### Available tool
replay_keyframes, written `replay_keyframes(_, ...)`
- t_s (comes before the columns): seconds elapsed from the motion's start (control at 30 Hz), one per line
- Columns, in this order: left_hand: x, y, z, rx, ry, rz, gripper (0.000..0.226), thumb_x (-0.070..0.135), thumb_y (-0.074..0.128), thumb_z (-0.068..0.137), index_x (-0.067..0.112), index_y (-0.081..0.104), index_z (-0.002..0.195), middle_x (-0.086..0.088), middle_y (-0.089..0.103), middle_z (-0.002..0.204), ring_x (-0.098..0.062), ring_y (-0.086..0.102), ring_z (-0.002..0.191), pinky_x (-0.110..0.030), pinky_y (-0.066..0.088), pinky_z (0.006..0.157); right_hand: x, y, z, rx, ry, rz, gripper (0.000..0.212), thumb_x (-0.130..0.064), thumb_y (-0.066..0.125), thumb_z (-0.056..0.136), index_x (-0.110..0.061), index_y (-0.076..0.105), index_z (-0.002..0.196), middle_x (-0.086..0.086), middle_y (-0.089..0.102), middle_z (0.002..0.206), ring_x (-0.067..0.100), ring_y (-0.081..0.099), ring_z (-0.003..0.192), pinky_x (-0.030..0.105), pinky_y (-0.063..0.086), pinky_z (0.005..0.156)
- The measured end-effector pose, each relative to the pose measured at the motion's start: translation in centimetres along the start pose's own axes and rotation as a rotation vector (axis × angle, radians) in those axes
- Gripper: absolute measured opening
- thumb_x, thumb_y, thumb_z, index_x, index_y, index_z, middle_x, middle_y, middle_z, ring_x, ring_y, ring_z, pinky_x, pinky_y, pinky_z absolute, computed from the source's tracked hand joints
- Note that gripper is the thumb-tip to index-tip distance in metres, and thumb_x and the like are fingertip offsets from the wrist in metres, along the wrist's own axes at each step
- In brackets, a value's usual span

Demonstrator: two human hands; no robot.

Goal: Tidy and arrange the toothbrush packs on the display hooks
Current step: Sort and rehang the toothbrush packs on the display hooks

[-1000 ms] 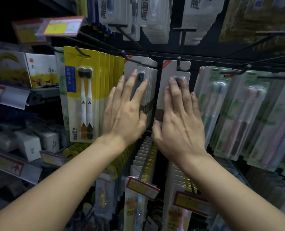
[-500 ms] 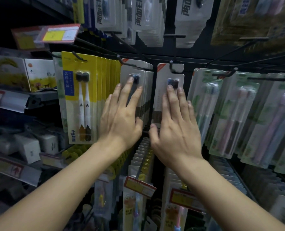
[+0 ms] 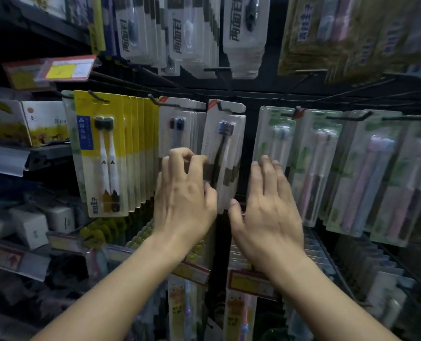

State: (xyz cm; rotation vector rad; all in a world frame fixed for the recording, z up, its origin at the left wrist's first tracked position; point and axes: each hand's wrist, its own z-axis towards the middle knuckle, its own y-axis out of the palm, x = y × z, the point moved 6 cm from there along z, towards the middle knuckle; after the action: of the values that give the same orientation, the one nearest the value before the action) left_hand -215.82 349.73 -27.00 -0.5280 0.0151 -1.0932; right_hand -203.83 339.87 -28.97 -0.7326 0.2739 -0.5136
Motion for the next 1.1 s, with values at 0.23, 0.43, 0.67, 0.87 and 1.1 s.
replay_keyframes(0.23,5.0,1.5,-0.8,-0.048,0.004,-0.204,0.033,0.019,0.067,0.091,0.019,0.058,0.122,0.003,0.038,0.121,-0.016,0.049,0.108,-0.031,0.051,0.082,4.4,-0.4,-1.7,-0.020,0.105,0.042,0.082,-0.053,0.038,0.099,-0.006,0.018,0.163,0.016,0.014,0.171,0.031,0.011,0.159,0.041,0.012,0.130)
replay_keyframes(0.43,7.1,5.9,-1.7,-0.293,-0.120,-0.287,0.032,0.030,0.067,0.092,0.029,0.060,0.124,0.006,0.036,0.132,-0.016,0.051,0.119,-0.032,0.049,0.090,7.8,-0.3,-3.6,-0.052,0.180,0.106,0.076,-0.052,0.043,0.099,-0.012,0.025,0.161,0.016,0.018,0.168,0.031,0.016,0.156,0.046,0.034,0.122)
replay_keyframes(0.67,7.9,9.6,-2.3,-0.562,-0.235,-0.301,0.035,0.032,0.066,0.096,0.041,0.063,0.129,0.002,0.015,0.168,-0.027,0.030,0.154,-0.041,0.035,0.119,9.5,-0.4,-4.1,-0.132,0.252,0.236,0.071,-0.055,0.044,0.100,-0.028,0.020,0.161,0.005,-0.003,0.172,0.025,0.003,0.159,0.043,0.036,0.117)
replay_keyframes(0.87,8.3,9.6,-2.0,-0.473,-0.231,-0.382,0.028,0.024,0.070,0.092,0.036,0.071,0.118,0.003,0.032,0.135,-0.019,0.044,0.133,-0.026,0.034,0.106,10.1,-0.3,-3.8,-0.217,0.338,0.371,0.064,-0.057,0.043,0.101,-0.037,0.024,0.159,0.001,-0.001,0.173,0.026,0.013,0.159,0.043,0.034,0.118)
replay_keyframes(1.1,8.0,9.2,-2.0,-0.376,-0.316,-0.536,0.022,0.022,0.074,0.087,0.040,0.065,0.094,0.005,0.039,0.118,-0.012,0.053,0.099,-0.032,0.051,0.087,10.0,-1.0,-3.9,-0.087,0.325,0.468,0.050,-0.047,0.060,0.097,-0.032,0.044,0.142,-0.005,0.027,0.137,0.021,0.055,0.117,0.039,0.054,0.093)
